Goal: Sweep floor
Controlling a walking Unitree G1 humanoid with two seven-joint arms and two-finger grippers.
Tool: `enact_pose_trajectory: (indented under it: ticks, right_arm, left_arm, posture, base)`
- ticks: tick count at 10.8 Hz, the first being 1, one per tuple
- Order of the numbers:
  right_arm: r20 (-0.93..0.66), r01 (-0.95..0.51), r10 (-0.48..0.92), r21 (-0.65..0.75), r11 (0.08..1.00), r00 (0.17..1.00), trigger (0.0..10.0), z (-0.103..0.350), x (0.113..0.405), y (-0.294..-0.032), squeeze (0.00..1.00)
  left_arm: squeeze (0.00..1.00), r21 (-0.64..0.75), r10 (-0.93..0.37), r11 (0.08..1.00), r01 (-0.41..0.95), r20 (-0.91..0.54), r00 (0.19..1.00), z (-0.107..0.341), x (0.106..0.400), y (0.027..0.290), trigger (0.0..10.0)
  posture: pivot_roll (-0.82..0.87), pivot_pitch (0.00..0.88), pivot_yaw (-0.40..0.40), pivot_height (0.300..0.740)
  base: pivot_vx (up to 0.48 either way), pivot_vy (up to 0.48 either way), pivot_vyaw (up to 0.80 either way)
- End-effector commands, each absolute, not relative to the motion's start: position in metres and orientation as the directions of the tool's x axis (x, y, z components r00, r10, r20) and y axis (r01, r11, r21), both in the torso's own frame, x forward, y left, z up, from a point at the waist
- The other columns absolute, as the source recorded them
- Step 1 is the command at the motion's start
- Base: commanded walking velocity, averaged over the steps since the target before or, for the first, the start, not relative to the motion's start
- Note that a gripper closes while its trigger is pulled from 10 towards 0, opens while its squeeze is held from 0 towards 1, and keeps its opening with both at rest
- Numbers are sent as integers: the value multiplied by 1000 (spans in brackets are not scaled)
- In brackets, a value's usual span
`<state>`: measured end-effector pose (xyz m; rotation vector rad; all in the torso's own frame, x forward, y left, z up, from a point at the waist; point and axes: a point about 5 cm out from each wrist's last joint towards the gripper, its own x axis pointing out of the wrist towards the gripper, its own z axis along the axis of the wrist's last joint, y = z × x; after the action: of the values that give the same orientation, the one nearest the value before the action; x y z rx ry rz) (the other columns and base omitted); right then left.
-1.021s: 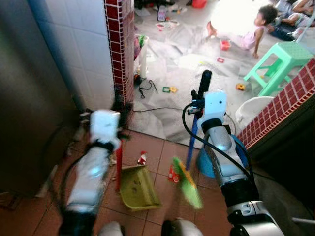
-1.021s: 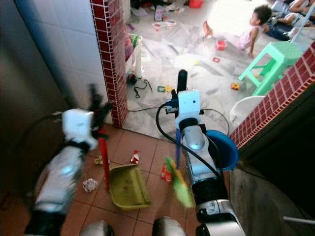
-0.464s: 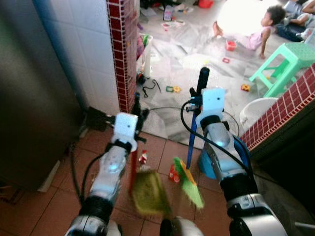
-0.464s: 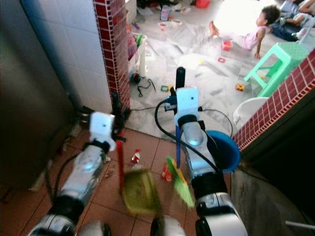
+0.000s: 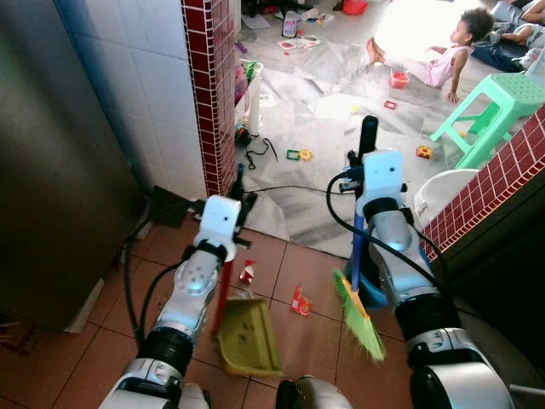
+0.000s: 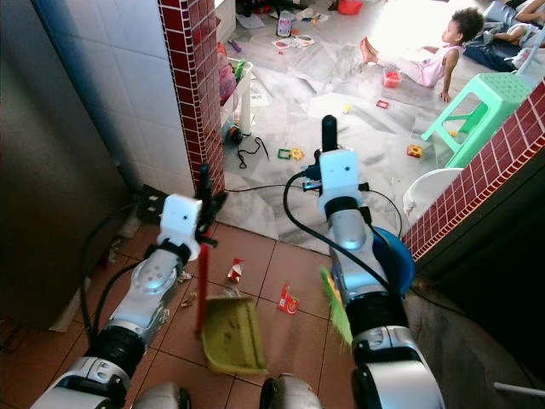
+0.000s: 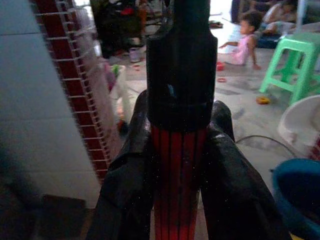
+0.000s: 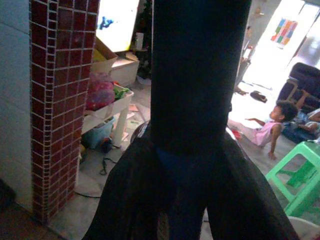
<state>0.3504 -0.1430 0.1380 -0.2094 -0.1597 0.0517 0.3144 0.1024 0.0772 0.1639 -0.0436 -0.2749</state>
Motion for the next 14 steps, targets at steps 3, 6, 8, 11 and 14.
enact_pose_trajectory:
  ticks: [3,6,8,11,14]
  right_arm:
    - [201,-188,200,-73,979,959,10000,151,349,-114,0]
    - [135,-344,344,-25,939,929,10000,142,341,-107,0]
    - [145,-427,423,-7,904,894,10000,156,343,-106,0]
    - [132,-623,622,-35,781,772,10000,177,335,-97,0]
    - [192,-726,707,54,685,681,10000,212,328,-89,0]
  left_arm:
    - [0,221,-237,950,221,52,970,82,323,106,10000]
    - [0,228,-244,945,233,22,969,75,325,101,10000]
    - [0,249,-247,941,230,37,968,76,327,98,10000]
    - [0,256,-246,938,232,26,969,74,330,98,10000]
    - [0,268,-274,929,257,31,961,74,329,95,10000]
  posture:
    - [-16,84,-75,740]
    - [-30,80,-71,740]
    - [-46,69,-70,740]
    - [-57,63,-58,740]
    - [-59,57,-43,740]
  base:
    - [0,0,0]
    - [0,0,0]
    - [0,0,0]
    - [0,0,0]
    - [0,0,0]
